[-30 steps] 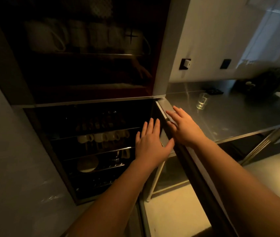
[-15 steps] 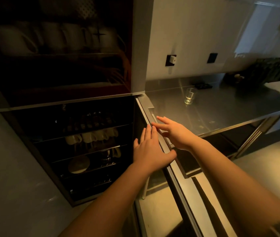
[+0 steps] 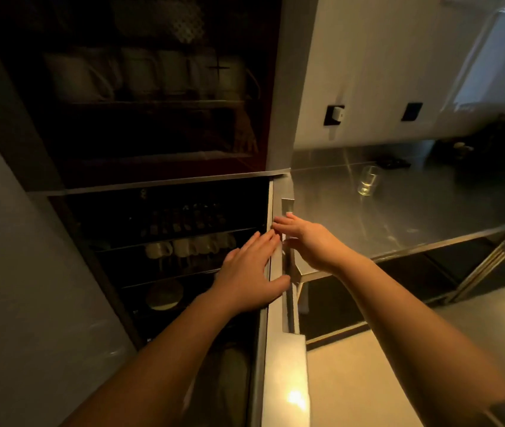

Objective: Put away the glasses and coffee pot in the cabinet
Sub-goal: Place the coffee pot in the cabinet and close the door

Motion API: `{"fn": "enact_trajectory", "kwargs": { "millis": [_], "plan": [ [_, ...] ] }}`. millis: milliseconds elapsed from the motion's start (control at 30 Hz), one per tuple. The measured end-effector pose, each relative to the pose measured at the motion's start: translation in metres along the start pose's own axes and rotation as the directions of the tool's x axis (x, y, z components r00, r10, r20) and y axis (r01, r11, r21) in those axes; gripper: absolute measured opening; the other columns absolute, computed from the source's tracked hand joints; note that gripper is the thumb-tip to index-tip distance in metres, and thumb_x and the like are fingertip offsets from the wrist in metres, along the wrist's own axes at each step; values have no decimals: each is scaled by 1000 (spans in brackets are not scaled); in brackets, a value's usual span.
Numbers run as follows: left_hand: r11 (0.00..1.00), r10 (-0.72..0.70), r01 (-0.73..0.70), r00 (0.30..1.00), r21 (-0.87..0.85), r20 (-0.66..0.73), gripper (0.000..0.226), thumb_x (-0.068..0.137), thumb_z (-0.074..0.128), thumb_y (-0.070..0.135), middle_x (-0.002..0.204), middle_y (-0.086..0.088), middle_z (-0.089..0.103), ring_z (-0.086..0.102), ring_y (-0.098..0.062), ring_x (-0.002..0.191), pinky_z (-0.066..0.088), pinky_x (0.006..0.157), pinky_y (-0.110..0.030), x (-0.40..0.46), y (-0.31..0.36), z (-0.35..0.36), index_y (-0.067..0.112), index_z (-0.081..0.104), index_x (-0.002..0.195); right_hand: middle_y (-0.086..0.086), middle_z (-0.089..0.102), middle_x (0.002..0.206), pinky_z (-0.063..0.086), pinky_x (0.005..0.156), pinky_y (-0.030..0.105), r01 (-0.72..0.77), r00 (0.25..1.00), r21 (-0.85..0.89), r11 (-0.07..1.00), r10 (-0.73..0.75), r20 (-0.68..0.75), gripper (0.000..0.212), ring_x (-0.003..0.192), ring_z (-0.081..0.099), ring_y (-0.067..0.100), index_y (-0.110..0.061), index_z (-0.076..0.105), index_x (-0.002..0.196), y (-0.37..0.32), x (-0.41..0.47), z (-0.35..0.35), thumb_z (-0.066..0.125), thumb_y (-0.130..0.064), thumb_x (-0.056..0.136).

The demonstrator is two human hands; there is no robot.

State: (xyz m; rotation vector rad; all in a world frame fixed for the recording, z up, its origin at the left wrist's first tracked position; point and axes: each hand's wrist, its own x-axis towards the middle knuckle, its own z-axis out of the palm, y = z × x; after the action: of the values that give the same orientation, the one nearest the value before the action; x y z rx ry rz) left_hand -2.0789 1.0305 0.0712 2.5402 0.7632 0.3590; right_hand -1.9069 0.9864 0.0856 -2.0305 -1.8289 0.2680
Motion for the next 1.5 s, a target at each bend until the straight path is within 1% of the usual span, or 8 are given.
{"fn": "enact_trajectory", "kwargs": {
  "millis": [200, 433, 567, 733, 867, 1100, 1233, 1500],
  "plan": [
    [999, 14, -7, 991, -53, 135, 71, 94, 54, 39, 160, 14, 9, 6, -4, 145, 16, 120, -43, -12, -41, -48, 35, 13, 152, 3, 31, 154, 28, 115, 32, 32, 999, 13, 999, -32, -18, 54, 142, 29, 20, -17, 41, 143, -20, 26, 19, 50, 2, 92],
    [988, -39, 5, 977, 157, 209, 71, 92, 51, 15, 160, 15, 11, 6, -6, 147, 22, 117, -40, -1, -77, -87, 38, 18, 151, -2, 20, 158, 24, 117, 42, 61, 998, -6, 998, -61, -31, 66, 146, 18, 20, -25, 32, 147, -41, 50, 37, 52, 3, 91],
    [976, -106, 76, 984, 204, 142, 74, 90, 53, 14, 160, 13, 16, 14, -13, 147, 35, 109, -40, 1, -88, -96, 39, 20, 150, -3, 11, 160, 14, 120, 43, 86, 996, -15, 996, -86, 2, 68, 147, 7, 21, -27, 25, 149, -48, 66, 44, 51, 0, 92],
    [927, -166, 125, 982, 353, 88, 73, 90, 55, 36, 161, 10, 13, 1, -16, 148, 7, 119, -51, 14, -106, -99, 34, 16, 152, -2, 12, 160, 9, 120, 43, 155, 983, -89, 984, -162, -82, 63, 147, 4, 20, -30, 23, 150, -53, 76, 60, 52, -17, 96],
    [862, -208, 208, 977, 462, -51, 79, 91, 46, 55, 162, 6, 0, -9, -18, 148, -6, 117, -57, 15, -112, -88, 29, 7, 154, -4, 6, 160, 4, 120, 46, 178, 984, -147, 973, -178, 18, 63, 148, -2, 19, -33, 17, 150, -53, 86, 74, 50, -21, 97],
    [860, -222, 350, 912, 372, -344, 80, 89, 46, 52, 162, -3, 6, 1, -26, 148, 2, 120, -49, 3, -119, -47, 28, 5, 153, -2, -4, 161, -1, 119, 50, 98, 994, -232, 968, -83, 73, 70, 147, -10, 21, -38, 7, 150, -61, 115, 97, 49, -21, 97],
    [832, -298, 426, 883, 356, -362, 77, 90, 43, 54, 160, -7, 11, 5, -30, 147, 4, 118, -47, 5, -137, -39, 28, 7, 153, 2, -17, 159, -5, 117, 53, 33, 999, -345, 938, -35, 1, 80, 144, -20, 26, -38, -1, 150, -71, 127, 110, 53, -21, 94],
    [803, -327, 464, 867, 373, -375, 77, 89, 43, 57, 159, -7, 15, 9, -29, 147, 8, 119, -51, 26, -164, -40, 26, 13, 153, 6, -4, 161, 3, 119, 52, -43, 999, -300, 953, 49, 13, 81, 147, -12, 26, -33, -3, 152, -86, 144, 112, 52, -19, 93]
  ]
}}
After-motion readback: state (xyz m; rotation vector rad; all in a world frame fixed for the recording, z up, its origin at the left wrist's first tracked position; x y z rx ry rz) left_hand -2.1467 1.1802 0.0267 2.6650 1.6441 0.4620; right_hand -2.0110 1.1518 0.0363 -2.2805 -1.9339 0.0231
